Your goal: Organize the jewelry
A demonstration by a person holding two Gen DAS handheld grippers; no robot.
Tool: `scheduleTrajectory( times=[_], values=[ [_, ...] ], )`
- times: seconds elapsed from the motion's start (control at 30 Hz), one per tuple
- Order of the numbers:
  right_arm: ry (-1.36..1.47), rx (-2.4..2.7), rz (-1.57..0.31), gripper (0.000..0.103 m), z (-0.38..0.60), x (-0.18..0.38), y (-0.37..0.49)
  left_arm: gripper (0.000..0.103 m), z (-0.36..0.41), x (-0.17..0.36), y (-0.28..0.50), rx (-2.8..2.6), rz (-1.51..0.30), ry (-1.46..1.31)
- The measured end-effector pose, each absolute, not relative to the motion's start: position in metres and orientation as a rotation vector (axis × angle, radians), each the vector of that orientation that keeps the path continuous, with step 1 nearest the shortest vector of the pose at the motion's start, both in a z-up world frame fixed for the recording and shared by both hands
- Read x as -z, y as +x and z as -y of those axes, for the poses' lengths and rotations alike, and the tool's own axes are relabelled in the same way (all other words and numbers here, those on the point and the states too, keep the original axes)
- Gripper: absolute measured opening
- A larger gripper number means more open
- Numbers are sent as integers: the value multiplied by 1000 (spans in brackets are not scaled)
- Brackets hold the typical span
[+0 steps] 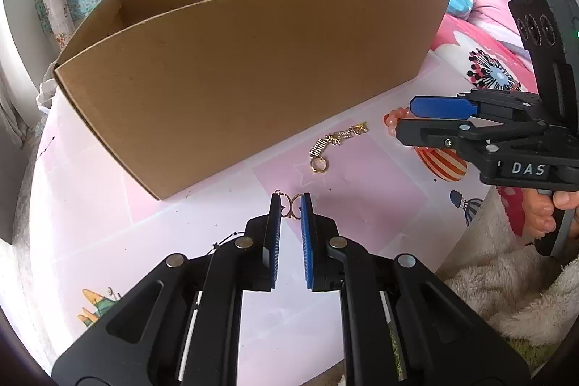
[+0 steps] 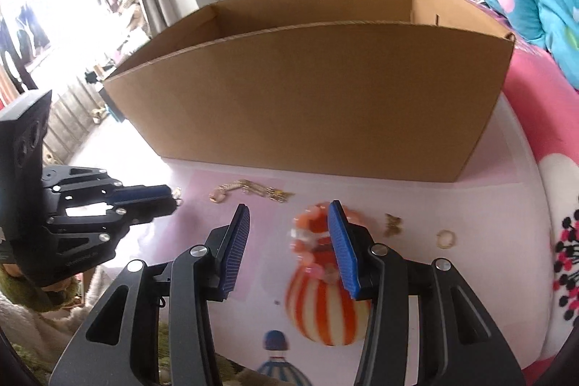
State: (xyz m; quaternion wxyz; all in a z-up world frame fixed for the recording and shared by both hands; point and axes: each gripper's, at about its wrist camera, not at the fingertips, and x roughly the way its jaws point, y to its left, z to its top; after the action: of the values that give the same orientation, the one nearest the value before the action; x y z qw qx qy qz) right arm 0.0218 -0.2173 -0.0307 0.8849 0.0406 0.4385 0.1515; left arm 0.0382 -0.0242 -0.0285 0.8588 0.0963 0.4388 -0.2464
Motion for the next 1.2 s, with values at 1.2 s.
scheduleTrajectory(
  times=[1.2],
  values=[
    [4,-239,-963,19,262,41,45,10,42,37,43,495,-930,239]
  ],
)
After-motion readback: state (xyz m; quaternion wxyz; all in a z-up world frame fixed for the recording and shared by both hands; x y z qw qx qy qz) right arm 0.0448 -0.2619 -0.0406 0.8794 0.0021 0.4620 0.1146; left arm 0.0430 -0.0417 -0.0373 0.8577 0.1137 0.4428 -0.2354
